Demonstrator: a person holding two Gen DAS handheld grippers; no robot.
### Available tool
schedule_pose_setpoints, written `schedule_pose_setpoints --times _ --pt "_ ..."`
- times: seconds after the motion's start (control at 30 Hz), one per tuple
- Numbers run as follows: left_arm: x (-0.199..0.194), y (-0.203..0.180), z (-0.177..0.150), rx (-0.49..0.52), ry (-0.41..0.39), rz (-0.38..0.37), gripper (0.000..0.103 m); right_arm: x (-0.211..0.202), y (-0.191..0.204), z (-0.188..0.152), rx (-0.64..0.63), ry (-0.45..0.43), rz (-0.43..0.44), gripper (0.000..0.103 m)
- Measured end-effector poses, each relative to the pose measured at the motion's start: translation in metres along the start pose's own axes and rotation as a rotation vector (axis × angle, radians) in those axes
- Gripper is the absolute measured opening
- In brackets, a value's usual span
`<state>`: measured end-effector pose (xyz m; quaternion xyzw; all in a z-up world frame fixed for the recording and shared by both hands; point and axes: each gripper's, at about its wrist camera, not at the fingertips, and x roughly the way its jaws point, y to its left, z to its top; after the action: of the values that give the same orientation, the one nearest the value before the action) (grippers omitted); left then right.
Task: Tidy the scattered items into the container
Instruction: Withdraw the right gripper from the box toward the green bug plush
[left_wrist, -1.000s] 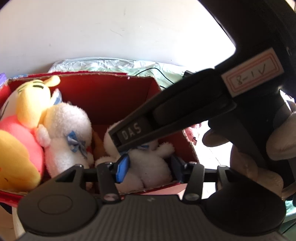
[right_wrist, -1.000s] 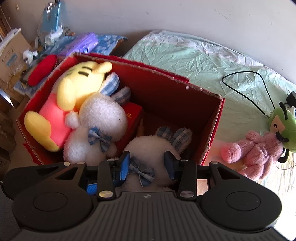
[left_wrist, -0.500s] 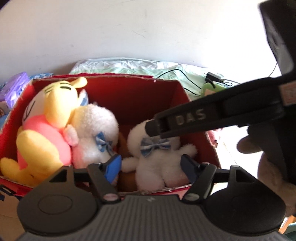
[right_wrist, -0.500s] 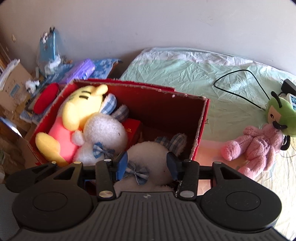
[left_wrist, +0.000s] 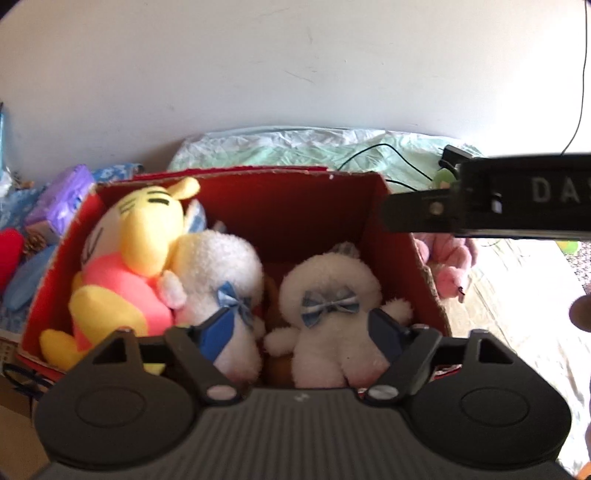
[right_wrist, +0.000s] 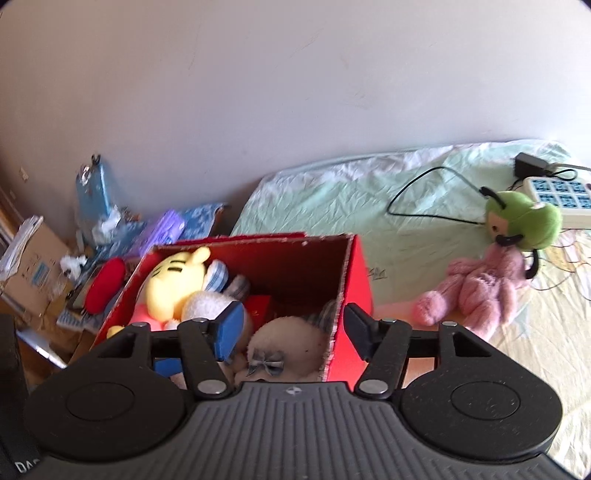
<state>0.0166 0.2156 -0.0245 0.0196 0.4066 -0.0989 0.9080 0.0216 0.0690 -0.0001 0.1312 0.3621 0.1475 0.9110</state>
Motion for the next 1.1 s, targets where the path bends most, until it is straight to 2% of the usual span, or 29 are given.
schedule_pose_setpoints --times 0.43,0.63,0.87,1.1 --pt "-0.006 -0.007 0.009 0.016 0.009 0.031 0.085 -0.011 -0.009 -0.02 0.055 -0.011 -0.006 0.058" --pt "-0.008 -0.012 0.011 0.019 0.006 0.05 0.085 -0.018 -0.011 -0.029 0.068 -0.016 0.02 0.058" --pt "-0.013 -0.022 0.013 0.003 -0.002 0.123 0.093 -0.023 -0.022 -0.028 0.065 -0.012 0.053 0.058" --pt "-0.013 -0.035 0.02 -0.039 0.003 0.173 0.096 -0.034 -0.047 -0.021 0.073 -0.014 0.049 0.058"
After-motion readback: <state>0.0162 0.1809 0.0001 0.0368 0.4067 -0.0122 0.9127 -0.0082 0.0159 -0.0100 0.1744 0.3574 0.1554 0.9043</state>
